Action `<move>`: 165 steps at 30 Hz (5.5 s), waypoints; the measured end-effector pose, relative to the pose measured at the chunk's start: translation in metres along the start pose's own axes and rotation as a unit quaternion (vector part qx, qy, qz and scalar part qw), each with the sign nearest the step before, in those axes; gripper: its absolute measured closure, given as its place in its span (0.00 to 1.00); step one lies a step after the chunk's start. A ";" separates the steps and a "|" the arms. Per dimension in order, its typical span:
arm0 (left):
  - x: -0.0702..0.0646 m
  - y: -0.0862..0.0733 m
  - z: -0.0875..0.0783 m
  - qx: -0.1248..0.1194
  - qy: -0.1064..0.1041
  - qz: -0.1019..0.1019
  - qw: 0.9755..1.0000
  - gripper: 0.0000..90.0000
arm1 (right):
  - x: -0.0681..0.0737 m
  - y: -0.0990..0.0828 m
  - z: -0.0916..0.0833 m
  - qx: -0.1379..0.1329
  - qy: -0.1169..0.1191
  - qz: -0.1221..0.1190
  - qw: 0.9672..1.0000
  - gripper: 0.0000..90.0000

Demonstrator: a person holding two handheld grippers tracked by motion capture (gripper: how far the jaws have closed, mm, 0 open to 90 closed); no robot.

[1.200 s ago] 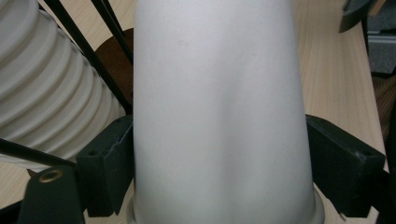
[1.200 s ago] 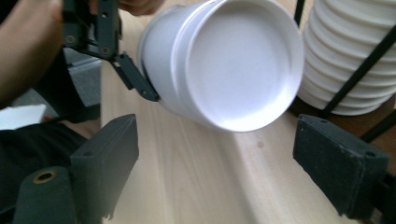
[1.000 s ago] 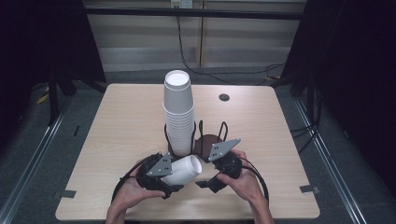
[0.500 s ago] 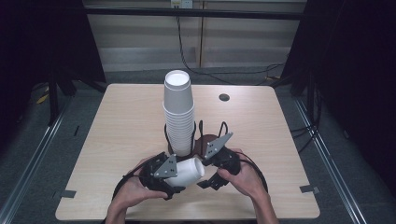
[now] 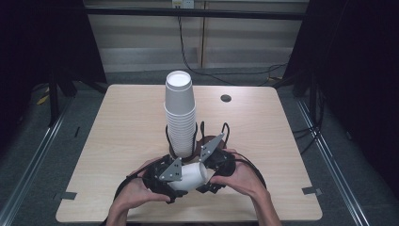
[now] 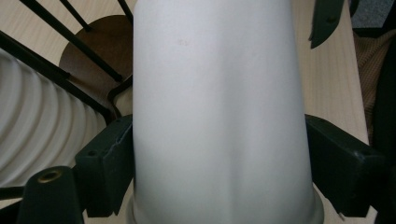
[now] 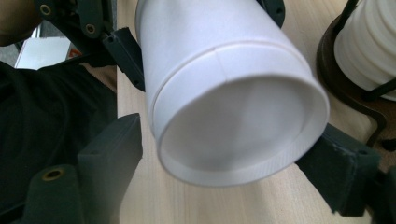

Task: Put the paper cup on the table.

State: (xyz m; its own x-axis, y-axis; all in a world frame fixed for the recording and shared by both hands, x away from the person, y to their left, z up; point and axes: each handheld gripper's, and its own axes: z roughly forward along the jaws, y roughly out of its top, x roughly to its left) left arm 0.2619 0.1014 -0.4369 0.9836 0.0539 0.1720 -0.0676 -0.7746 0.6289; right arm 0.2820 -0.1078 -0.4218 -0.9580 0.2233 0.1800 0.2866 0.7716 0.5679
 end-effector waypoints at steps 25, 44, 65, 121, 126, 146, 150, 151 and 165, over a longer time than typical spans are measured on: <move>-0.003 0.000 0.004 -0.014 -0.022 0.004 1.000 0.18 | 0.002 0.009 0.004 0.026 0.016 -0.017 0.999 0.26; -0.002 -0.003 0.000 -0.060 -0.011 -0.004 0.998 0.15 | 0.004 0.009 -0.004 0.014 0.012 -0.014 1.000 0.27; 0.003 -0.014 -0.021 -0.152 0.001 -0.033 0.988 0.17 | 0.001 -0.001 -0.011 -0.003 -0.014 0.003 1.000 0.27; -0.002 -0.057 -0.021 -0.295 0.031 -0.143 0.944 0.17 | 0.001 -0.051 -0.007 -0.238 -0.009 0.040 0.970 0.27; -0.003 -0.056 -0.019 -0.303 0.034 -0.150 0.940 0.17 | 0.000 -0.052 -0.003 -0.240 -0.011 0.041 0.970 0.27; 0.000 -0.052 -0.010 -0.308 0.037 -0.156 0.938 0.03 | 0.001 -0.062 0.004 -0.286 0.019 0.028 0.957 0.27; 0.000 -0.051 -0.009 -0.310 0.036 -0.150 0.938 0.00 | 0.002 -0.061 0.003 -0.294 0.021 0.023 0.955 0.27; 0.000 -0.050 -0.008 -0.312 0.031 -0.150 0.937 0.00 | 0.003 -0.061 0.003 -0.295 0.021 0.023 0.955 0.27; 0.000 -0.042 -0.002 -0.321 0.006 -0.139 0.937 0.04 | 0.003 -0.058 0.004 -0.291 0.031 0.012 0.956 0.27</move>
State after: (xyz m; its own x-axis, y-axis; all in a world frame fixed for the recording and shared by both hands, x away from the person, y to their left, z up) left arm 0.2646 0.1351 -0.4622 0.9766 0.2067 -0.0599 0.1006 -0.1922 0.9762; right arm 0.2620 -0.1494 -0.4579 -0.9534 0.1882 0.2357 0.2843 0.3000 0.9106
